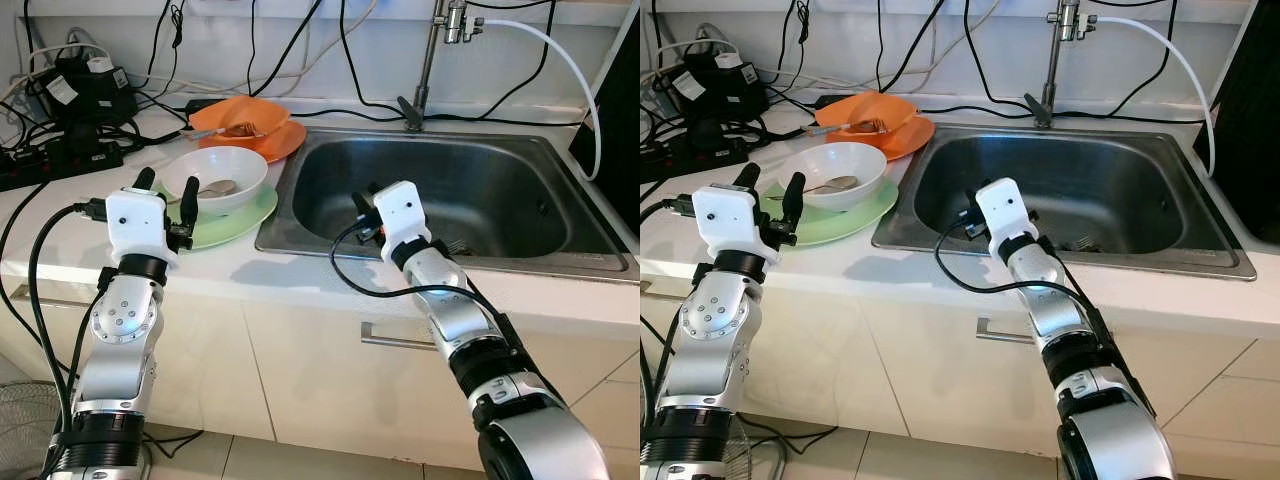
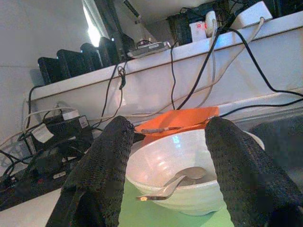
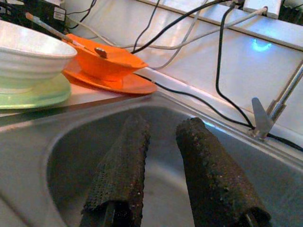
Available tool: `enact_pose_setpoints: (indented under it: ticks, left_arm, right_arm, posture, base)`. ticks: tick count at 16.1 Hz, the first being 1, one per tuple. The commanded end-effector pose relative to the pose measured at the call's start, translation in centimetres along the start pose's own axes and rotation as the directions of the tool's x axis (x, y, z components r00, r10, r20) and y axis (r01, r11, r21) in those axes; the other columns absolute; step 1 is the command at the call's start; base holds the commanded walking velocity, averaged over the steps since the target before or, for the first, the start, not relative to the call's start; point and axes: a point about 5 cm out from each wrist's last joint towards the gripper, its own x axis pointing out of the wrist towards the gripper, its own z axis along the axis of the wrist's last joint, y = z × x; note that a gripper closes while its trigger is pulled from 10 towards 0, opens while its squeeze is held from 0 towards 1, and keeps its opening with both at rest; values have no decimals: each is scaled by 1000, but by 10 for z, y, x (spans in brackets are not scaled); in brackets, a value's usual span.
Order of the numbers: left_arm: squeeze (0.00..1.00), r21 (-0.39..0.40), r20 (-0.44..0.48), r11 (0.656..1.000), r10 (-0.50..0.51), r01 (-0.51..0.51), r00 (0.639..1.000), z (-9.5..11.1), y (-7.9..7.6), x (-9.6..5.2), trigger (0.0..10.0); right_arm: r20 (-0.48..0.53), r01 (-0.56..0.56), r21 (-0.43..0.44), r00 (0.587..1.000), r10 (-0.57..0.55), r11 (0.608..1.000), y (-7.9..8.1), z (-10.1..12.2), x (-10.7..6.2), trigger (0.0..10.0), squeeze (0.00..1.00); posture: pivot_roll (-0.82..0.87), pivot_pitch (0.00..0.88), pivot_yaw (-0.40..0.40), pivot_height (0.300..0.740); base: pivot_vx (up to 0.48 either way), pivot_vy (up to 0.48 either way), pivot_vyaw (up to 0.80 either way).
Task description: Kitchen organization
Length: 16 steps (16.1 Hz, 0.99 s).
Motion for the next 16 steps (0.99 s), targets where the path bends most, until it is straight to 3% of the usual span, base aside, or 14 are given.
enact_pose_setpoints:
  ticks: [1,7,16]
  left_arm:
    - [0,6,-9,1000,17,-17,1000,-3,8,-1,10000]
    - [0,-17,-46,998,60,-61,997,-12,23,-1,10000]
    - [0,-96,-72,995,15,-22,997,-18,12,14,10000]
  right_arm:
    - [7,11,3,1000,-11,1000,-2,2,0,10000,0]
    - [8,8,-1,1000,-8,1000,-3,4,1,10000,0]
    - [11,16,-5,1000,-16,1000,-5,5,1,10000,0]
  posture:
    - [49,0,41,740]
    - [48,0,37,740]
    - [35,0,41,740]
  base:
    - [0,0,0]
    - [0,0,0]
    - [0,0,0]
